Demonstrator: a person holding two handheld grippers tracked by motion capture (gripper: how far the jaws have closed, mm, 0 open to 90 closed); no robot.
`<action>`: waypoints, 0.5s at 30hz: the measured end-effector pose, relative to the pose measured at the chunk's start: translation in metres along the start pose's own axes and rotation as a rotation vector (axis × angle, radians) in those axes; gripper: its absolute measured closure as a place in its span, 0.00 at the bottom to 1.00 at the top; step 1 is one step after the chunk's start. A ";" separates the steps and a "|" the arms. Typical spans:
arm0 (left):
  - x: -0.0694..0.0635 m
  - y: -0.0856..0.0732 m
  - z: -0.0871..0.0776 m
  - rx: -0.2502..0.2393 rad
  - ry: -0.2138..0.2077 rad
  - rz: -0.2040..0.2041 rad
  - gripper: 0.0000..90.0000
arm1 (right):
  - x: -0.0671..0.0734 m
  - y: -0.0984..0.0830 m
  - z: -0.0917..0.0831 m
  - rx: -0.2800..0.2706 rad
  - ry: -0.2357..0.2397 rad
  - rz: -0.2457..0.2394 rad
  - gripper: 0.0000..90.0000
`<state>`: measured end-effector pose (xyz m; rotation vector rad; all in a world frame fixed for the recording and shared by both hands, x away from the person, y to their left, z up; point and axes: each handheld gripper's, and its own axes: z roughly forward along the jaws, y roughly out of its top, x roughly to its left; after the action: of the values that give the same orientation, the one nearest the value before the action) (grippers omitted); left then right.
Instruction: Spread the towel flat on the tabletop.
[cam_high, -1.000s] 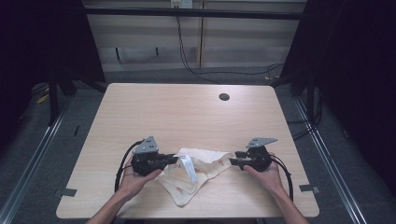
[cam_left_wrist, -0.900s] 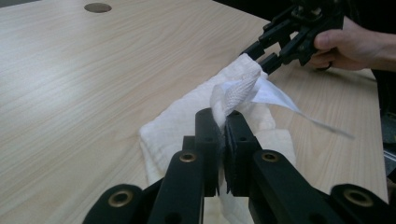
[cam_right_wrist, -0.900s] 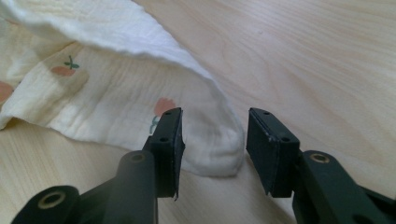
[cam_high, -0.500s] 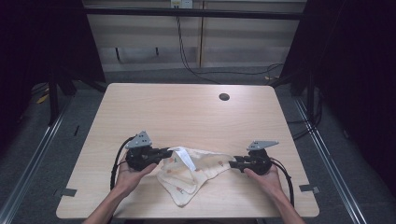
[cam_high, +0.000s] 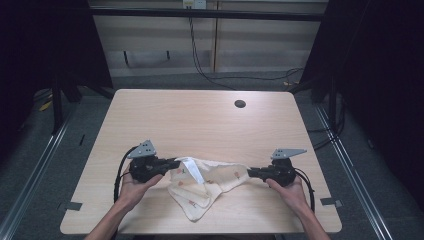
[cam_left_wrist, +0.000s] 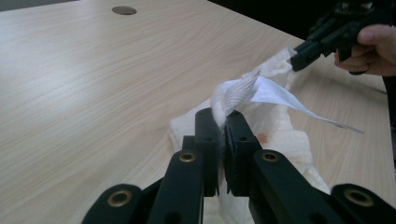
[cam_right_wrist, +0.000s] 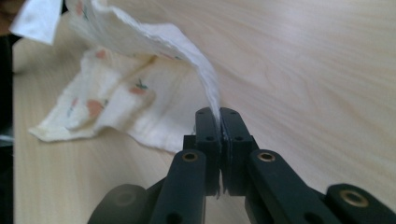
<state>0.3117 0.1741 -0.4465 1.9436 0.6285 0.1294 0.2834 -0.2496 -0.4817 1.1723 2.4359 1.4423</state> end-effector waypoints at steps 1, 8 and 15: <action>0.000 0.001 -0.001 -0.005 -0.001 0.003 0.95 | 0.002 0.005 -0.003 -0.016 0.013 0.004 0.97; 0.002 0.007 -0.012 -0.042 0.001 -0.002 0.95 | 0.010 0.027 -0.013 -0.040 0.045 -0.032 0.97; 0.003 0.009 -0.017 -0.055 0.028 -0.002 0.95 | 0.010 0.048 -0.023 -0.046 0.033 -0.063 0.97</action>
<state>0.3116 0.1870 -0.4315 1.8911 0.6391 0.1717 0.2943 -0.2475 -0.4283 1.0618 2.4238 1.5024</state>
